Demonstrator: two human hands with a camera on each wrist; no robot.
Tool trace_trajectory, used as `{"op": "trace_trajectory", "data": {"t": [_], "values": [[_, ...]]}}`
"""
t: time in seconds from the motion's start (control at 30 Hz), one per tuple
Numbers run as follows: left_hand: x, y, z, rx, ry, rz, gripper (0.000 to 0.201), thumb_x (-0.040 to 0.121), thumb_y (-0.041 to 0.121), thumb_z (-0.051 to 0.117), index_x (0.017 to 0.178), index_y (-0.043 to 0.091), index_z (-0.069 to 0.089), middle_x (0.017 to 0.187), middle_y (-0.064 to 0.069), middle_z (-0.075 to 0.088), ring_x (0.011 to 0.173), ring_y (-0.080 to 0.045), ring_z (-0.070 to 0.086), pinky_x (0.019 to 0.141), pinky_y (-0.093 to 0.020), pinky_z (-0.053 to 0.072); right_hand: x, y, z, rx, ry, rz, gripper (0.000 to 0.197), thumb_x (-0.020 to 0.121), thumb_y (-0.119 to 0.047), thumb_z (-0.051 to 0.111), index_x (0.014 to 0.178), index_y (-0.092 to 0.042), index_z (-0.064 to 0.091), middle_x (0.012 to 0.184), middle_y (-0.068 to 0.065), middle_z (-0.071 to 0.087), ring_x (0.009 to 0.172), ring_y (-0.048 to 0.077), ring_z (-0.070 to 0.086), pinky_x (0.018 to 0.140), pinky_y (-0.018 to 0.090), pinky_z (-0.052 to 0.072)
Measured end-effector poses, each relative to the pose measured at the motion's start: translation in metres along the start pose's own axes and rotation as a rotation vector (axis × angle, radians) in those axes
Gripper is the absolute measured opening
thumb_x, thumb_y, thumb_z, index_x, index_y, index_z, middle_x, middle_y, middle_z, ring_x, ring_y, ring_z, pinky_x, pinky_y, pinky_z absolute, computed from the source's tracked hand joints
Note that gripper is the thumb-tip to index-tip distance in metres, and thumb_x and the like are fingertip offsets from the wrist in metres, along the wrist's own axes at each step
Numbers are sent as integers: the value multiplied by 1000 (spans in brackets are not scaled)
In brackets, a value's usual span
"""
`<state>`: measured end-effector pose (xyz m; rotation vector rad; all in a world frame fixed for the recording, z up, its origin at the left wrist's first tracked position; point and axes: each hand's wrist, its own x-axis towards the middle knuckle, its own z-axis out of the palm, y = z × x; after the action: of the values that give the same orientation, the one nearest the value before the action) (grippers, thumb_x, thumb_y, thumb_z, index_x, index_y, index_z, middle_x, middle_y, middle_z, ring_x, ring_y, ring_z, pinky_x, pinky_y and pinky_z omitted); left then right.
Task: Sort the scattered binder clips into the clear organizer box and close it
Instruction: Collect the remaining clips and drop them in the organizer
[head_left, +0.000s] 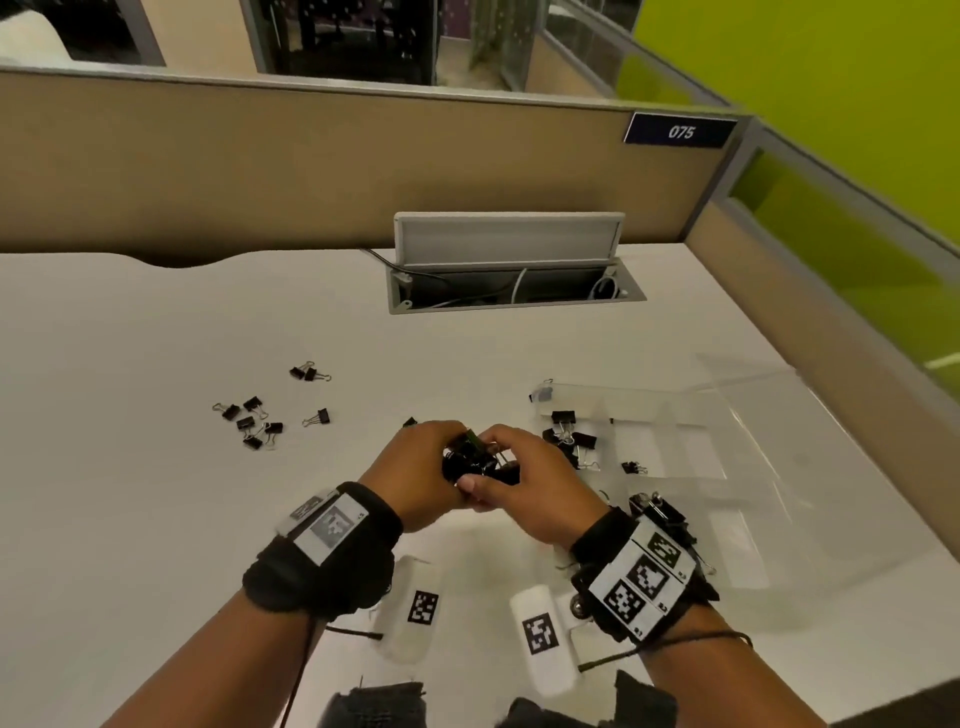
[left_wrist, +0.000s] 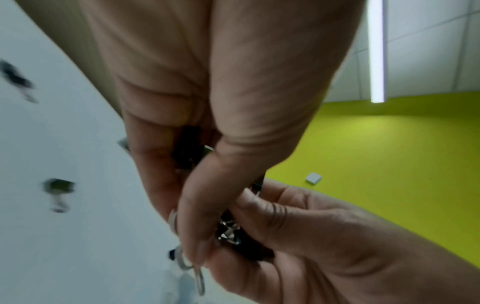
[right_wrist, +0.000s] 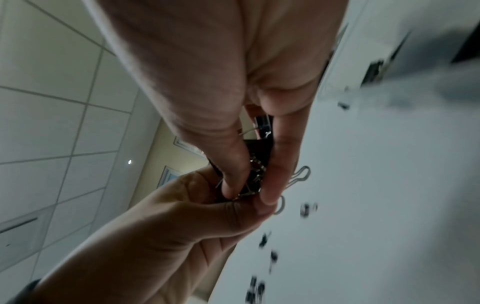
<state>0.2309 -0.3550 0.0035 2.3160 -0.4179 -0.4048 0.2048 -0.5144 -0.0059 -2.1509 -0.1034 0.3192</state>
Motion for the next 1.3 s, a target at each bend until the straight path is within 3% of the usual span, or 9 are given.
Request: {"op": "trace_trajectory", "data": {"t": [0.2,0.33,0.5,0.7,0.8,0.9,1.0,1.13,1.3], "values": [[68,80,64,33,-23,175,21,75,12,72,92,19,62,90,1,64,79,-15,60,59,-13,39,-26,49,-92,-14,218,75,25,82,-32,70,104,-32,58,109,-4,62,97,13,63,88,32,54],[105,125,116,-14,-27,237,24,75,5,65,91,22,60,88,4,60,81,-16,59,62,-18,37,-43,93,-145,-6,319,131,25,81,-31,71,102,-31,58,107,-2,63,97,17,65,85,35,56],[143,161,168,-2,-46,241,27,82,7,63,108,14,62,106,-3,62,94,-21,60,75,-26,45,-51,141,-186,-30,408,228,28,81,-32,69,105,-35,56,109,-2,63,97,20,66,88,40,54],[167,166,201,-3,-156,169,66,84,1,58,143,20,35,139,-6,50,126,-22,48,100,-25,37,-43,166,-198,-57,350,381,55,91,-8,57,141,-18,37,133,4,55,118,18,55,95,19,40],[166,161,200,-41,-180,171,69,84,-1,56,144,23,33,140,-5,50,127,-21,48,98,-24,38,-47,168,-198,-55,313,417,62,92,2,48,147,-19,28,138,5,51,109,9,51,91,15,37],[163,152,191,-115,-159,188,61,87,-4,53,138,28,43,138,-2,54,128,-17,48,99,-24,40,-58,167,-197,-61,314,372,59,91,6,46,143,-21,36,135,5,53,106,6,51,85,7,37],[156,142,170,-225,-98,208,47,89,-5,52,125,24,56,130,5,60,125,-6,51,100,-23,45,-68,161,-194,-83,359,334,52,92,5,45,138,-20,46,132,7,56,116,12,53,93,14,38],[130,121,119,-337,55,174,32,86,1,62,107,26,62,114,9,65,106,-1,61,82,-20,55,-72,133,-179,-89,406,204,42,92,3,49,127,-19,57,120,2,63,110,9,58,95,19,45],[63,50,49,-271,219,5,29,77,16,77,102,24,64,105,10,67,93,-3,66,74,-21,56,-63,71,-117,-50,101,-20,32,88,-17,62,119,-28,61,109,-16,60,99,-3,59,81,12,51]]}}
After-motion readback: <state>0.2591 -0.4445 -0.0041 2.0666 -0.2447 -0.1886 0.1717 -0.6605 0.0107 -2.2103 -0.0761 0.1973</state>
